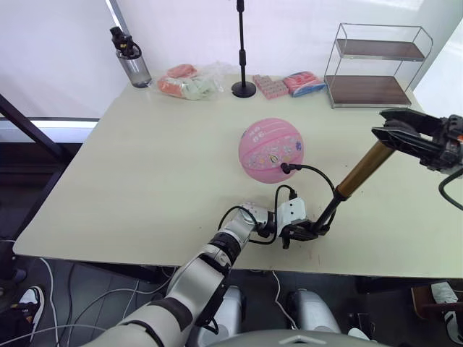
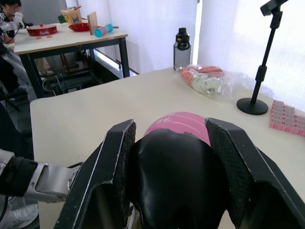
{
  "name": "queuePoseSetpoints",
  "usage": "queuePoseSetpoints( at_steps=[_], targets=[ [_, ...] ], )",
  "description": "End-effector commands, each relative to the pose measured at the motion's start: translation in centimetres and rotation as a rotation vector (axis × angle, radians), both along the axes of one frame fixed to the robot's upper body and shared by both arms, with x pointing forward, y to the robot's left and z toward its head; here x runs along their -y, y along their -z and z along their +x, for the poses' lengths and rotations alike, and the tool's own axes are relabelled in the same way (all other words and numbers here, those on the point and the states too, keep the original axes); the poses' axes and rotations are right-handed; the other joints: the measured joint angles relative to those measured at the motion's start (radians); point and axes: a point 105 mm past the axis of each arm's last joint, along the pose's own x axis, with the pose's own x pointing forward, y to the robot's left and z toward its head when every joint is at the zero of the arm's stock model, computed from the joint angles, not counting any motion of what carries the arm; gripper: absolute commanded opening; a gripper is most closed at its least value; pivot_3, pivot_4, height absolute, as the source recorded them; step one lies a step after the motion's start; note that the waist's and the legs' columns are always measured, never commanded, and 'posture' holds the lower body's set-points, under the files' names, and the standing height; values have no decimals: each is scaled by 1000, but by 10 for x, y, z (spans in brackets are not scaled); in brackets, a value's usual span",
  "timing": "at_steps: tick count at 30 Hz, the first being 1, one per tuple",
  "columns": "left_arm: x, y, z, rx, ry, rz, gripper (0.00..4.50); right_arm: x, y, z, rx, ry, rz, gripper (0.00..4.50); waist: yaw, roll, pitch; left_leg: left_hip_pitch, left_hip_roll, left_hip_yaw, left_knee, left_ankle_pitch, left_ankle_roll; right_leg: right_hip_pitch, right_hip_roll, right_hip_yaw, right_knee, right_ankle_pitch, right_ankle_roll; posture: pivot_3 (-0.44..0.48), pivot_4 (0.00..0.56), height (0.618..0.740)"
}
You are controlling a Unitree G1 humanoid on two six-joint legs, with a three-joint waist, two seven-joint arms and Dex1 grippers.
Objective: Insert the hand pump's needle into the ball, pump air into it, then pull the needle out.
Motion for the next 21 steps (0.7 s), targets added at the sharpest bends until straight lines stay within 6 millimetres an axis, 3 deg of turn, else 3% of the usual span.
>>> queuePoseSetpoints(
  at_steps=[1,9,21],
  targets=[
    [-46,65,-25,-204,-91,235,1035,2,-32,-9,122,-1,29,1919,0,1,0,0,0,0,0,0,0,0,0,0,0,0,0,0,150,731],
    [-45,65,-25,-206,-89,232,1035,-9,9,-8,25,-31,-38,1919,0,0,0,0,0,1,0,0,0,0,0,0,0,0,0,0,150,731],
    [-46,66,-25,-200,-89,235,1035,-28,98,-4,-116,-73,-102,1919,-3,-5,-7,3,1,-1,0,0,0,1,2,0,0,0,0,0,150,731]
  ],
)
